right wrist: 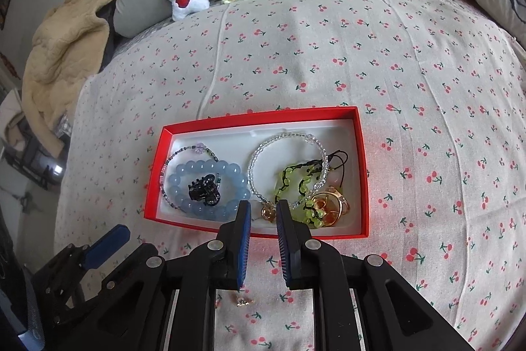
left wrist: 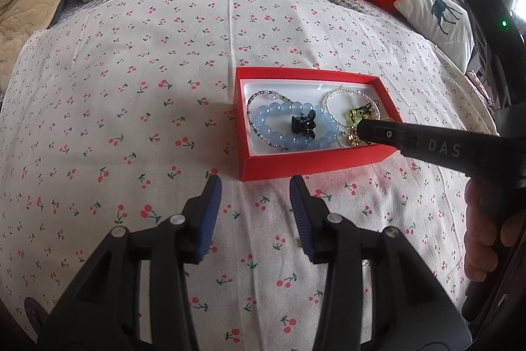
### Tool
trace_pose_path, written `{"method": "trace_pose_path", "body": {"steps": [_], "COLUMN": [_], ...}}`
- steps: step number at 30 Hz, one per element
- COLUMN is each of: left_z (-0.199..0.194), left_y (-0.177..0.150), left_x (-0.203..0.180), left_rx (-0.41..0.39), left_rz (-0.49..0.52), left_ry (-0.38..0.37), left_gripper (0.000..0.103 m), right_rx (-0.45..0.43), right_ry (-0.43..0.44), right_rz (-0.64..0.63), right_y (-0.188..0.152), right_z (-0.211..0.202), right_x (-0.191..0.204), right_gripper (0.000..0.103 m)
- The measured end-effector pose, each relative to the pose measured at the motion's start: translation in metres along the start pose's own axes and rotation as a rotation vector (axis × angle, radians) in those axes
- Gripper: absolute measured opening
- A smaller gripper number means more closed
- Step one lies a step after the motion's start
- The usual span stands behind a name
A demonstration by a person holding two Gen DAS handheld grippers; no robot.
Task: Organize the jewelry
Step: 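Carry the ring and flower earring into the red box and open both grippers, then grasp a gold stud earring with the left gripper while the right gripper grasps a small stud earring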
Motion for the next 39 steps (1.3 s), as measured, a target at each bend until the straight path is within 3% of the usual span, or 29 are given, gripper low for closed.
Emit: {"method": "trace_pose_path", "body": {"steps": [10,16,22,24,26,34,39], "left_z": [-0.001,-0.002,-0.001,-0.001,-0.001,0.005,0.006], "left_y": [-0.017,-0.034,-0.05,-0.056,-0.061,-0.08,-0.08], "left_x": [0.003,0.002,0.001,-0.001,-0.005,-0.02,-0.024], "left_rx": [0.059,0.095,0.116,0.118,0.116,0.081,0.052], "left_rz": [0.035,0.067,0.099,0.113,0.134,0.236,0.229], "left_ry": [0.021,0.043,0.074,0.075,0.078,0.128,0.086], "left_gripper": [0.069,0.075,0.076,0.076,0.076,0.077,0.077], "right_rx": [0.006,0.041,0.077,0.09,0.089,0.133,0.163], "right_ry": [-0.006,-0.011,-0.037,-0.046,-0.046,-0.085,-0.137], "right_rz": [-0.086,-0.119,-0.151,-0.164,-0.175,-0.212,-0.204], "right_y": [-0.022,-0.041,-0.062,-0.069,-0.076,-0.101,-0.113], "right_z": [-0.02,-0.025,-0.023,-0.022,-0.024,-0.024,-0.019], "right_x": [0.012,0.013,0.009,0.007,0.006,-0.003,-0.019], "right_gripper": [0.018,0.019,0.028,0.036,0.059,0.063,0.069]}}
Point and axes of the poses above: each gripper's, at about its wrist camera, not at the fingertips, and z roughly the way its jaws point, x to its left, y to its top, the point moved 3 cm from there along z, roughly the way its jaws point, and after that the axes turned 14 degrees about y, right-handed, at the moved point
